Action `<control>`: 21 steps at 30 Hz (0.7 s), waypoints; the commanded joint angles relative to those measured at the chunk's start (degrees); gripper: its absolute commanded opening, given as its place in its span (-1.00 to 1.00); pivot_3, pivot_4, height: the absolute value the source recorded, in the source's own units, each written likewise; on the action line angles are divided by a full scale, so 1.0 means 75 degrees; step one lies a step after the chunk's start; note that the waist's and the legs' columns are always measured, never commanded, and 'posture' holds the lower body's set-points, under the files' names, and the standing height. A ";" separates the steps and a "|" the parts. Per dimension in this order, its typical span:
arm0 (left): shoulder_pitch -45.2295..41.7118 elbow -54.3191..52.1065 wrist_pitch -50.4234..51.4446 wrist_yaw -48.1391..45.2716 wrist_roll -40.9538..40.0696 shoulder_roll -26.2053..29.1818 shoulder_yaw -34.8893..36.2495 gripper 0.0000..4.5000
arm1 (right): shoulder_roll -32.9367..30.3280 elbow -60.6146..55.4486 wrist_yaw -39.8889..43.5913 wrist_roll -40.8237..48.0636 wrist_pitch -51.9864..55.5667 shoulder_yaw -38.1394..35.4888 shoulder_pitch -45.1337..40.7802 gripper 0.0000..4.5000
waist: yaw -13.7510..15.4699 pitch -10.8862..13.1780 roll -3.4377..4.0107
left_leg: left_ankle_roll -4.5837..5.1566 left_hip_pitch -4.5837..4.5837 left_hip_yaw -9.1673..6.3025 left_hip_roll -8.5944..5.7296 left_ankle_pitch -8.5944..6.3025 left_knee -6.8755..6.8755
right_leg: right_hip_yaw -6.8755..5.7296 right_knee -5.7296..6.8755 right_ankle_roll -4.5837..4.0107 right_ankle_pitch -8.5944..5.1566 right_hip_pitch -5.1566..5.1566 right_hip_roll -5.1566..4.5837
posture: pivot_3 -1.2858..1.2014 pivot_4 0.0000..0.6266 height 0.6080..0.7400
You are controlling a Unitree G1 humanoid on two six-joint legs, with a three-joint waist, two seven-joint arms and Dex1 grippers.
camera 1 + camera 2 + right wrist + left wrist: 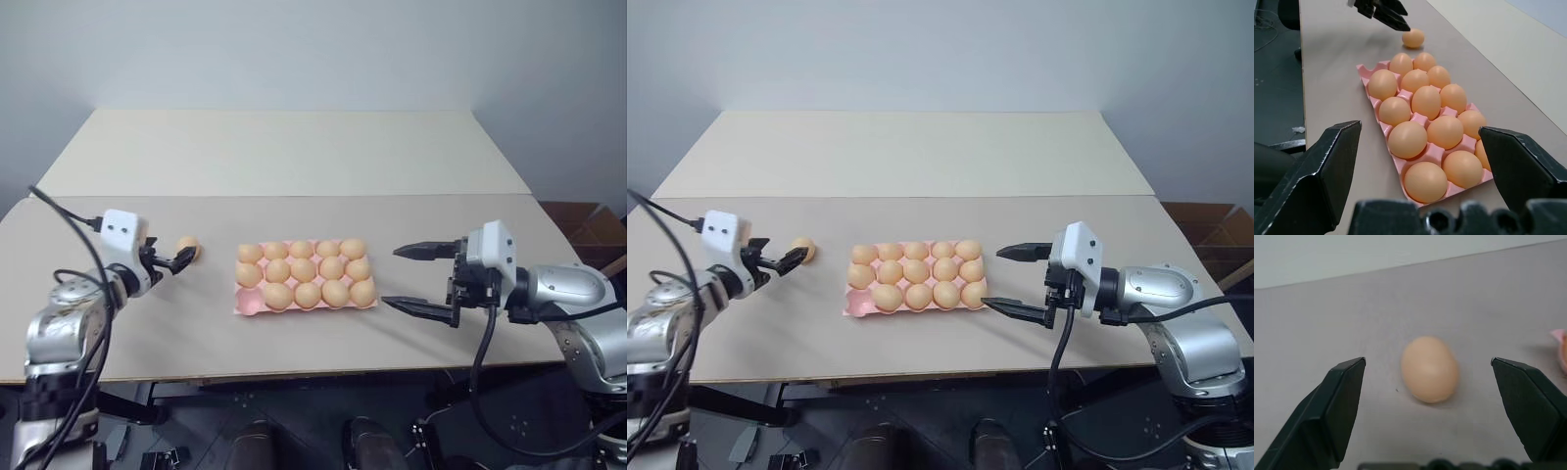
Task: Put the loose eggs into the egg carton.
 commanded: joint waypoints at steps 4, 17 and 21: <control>-0.1226 0.1580 -0.0182 0.0142 0.0695 -0.0290 -0.0746 0.99 | 0.0042 -0.0450 -0.0165 0.0104 -0.0157 -0.0264 0.0066 1.00 | 0.0049 0.0000 -0.0001 | -0.0001 0.0002 -0.0004 -0.0004 0.0001 0.0002 | -0.0006 0.0001 0.0001 0.0002 0.0005 -0.0001 | 0.03 -0.52 1.00; -0.1169 0.1091 -0.1070 -0.0771 0.0804 -0.0085 -0.0865 0.29 | 0.0172 -0.0857 -0.0750 0.0266 -0.0043 -0.0504 0.0421 1.00 | 0.0035 -0.0001 -0.0002 | -0.0002 -0.0005 -0.0005 -0.0004 0.0001 0.0009 | -0.0006 0.0003 0.0005 0.0005 0.0003 -0.0004 | 0.03 -0.52 1.00; -0.0508 -0.0228 -0.1487 -0.2004 0.0329 0.0352 -0.0812 0.29 | 0.0233 -0.0939 -0.0885 0.0251 -0.0029 -0.0533 0.0480 1.00 | 0.0004 -0.0001 -0.0002 | -0.0002 -0.0006 -0.0004 -0.0002 0.0001 0.0007 | -0.0004 0.0002 0.0005 0.0004 -0.0001 -0.0005 | 0.03 -0.52 1.00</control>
